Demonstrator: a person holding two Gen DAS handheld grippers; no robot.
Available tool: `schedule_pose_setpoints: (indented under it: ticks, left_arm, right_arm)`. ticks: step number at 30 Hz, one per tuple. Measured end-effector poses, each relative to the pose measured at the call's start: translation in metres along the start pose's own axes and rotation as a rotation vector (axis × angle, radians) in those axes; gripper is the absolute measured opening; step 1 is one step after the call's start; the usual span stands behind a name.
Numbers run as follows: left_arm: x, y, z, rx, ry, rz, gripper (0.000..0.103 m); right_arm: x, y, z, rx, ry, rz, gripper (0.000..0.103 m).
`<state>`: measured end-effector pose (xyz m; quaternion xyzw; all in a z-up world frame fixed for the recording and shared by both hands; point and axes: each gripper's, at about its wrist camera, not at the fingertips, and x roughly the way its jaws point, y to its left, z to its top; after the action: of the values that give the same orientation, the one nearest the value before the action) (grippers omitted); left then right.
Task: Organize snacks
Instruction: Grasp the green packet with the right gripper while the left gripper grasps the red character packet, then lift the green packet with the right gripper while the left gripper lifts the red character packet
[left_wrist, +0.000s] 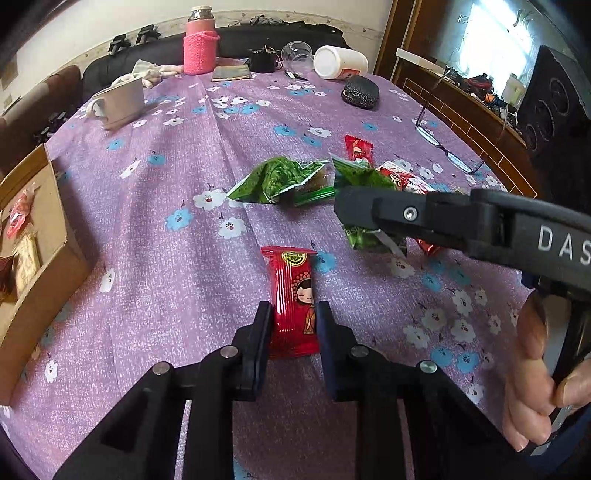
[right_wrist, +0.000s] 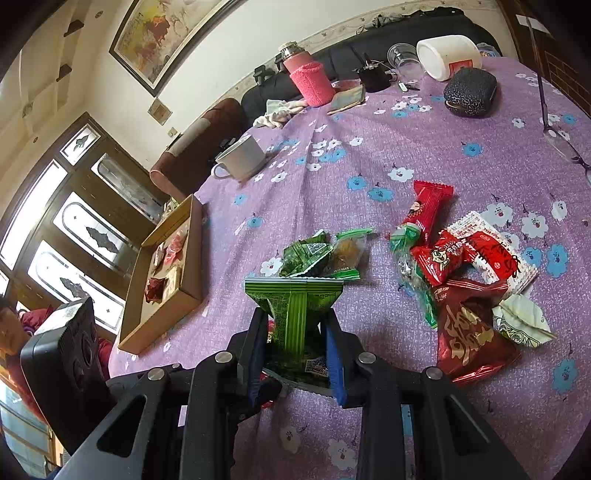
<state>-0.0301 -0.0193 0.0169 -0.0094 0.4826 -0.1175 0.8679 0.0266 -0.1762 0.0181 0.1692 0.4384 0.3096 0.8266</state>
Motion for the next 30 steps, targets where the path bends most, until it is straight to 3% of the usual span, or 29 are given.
schedule_pose_setpoints:
  ticks: [6,13,30]
  left_arm:
    - [0.002,0.002,0.004,-0.026,0.011,-0.013,0.024]
    - [0.004,-0.001,0.005,-0.029,-0.019,0.033,0.021]
    - [-0.009,0.029,0.001,-0.120,-0.070,-0.031,0.021]
  right_arm:
    - [0.001,-0.002,0.000,0.007,0.004,-0.002,0.031]
    - [0.000,-0.005,0.001,0.015,-0.002,-0.004,0.031]
    - [0.005,-0.005,0.001,0.000,-0.003,-0.026,0.031]
